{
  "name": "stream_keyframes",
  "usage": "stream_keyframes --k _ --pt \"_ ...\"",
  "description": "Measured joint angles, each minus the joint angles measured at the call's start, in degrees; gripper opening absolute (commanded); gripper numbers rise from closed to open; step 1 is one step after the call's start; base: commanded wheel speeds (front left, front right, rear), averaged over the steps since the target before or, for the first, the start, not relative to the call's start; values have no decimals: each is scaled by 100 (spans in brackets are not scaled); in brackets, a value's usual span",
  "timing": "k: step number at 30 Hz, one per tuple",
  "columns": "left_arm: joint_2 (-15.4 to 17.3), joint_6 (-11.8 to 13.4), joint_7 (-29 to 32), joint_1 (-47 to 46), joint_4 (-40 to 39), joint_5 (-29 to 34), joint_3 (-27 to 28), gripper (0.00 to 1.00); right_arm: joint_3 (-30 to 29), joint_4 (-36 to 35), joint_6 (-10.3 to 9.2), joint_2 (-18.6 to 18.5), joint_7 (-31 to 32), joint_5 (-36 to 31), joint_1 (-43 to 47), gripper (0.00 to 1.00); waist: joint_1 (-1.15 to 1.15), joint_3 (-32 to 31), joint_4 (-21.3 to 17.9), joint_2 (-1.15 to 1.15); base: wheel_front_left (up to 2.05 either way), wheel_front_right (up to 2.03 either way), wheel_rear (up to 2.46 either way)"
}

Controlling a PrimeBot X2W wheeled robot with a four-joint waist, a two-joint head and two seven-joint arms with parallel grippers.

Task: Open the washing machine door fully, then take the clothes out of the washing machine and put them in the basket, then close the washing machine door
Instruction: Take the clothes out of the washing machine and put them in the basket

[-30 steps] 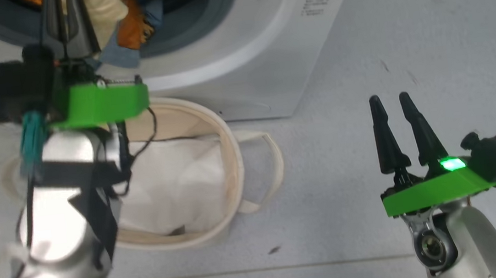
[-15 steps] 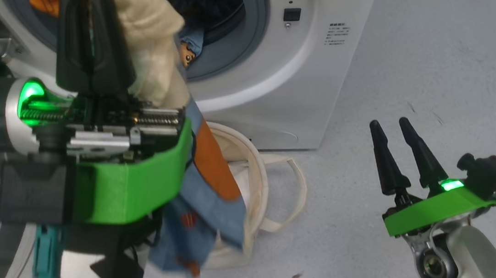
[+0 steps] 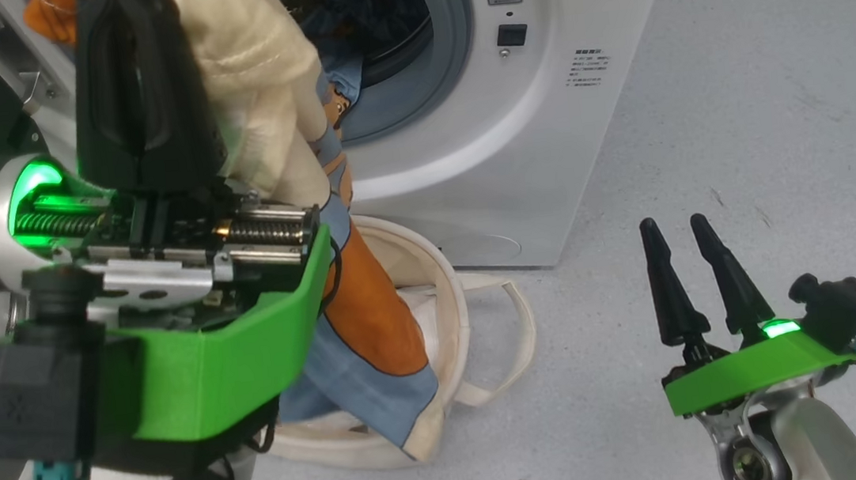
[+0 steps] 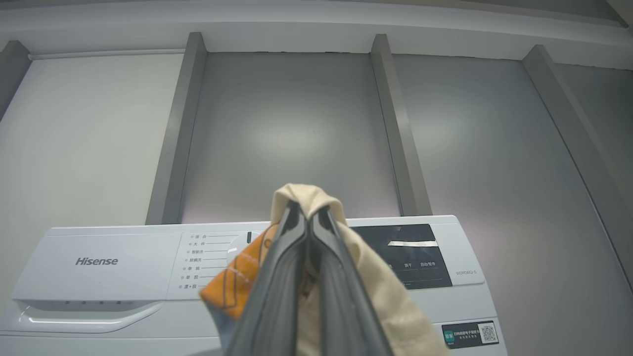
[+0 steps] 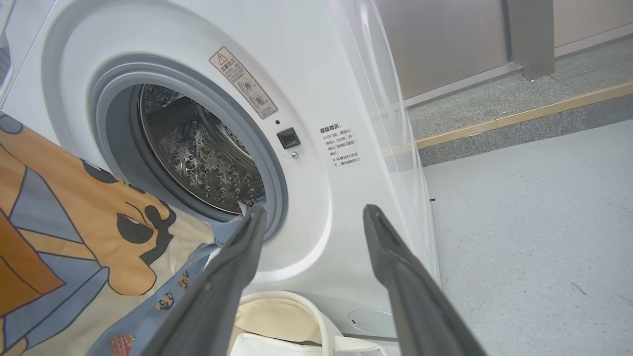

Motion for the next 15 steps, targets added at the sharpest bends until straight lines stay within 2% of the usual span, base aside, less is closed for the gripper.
stream_keyframes --k 15 --pt "-9 14 -25 -7 -442 34 146 0 -5 48 0 0 0 -43 1 100 0 58 -6 0 0 0 0"
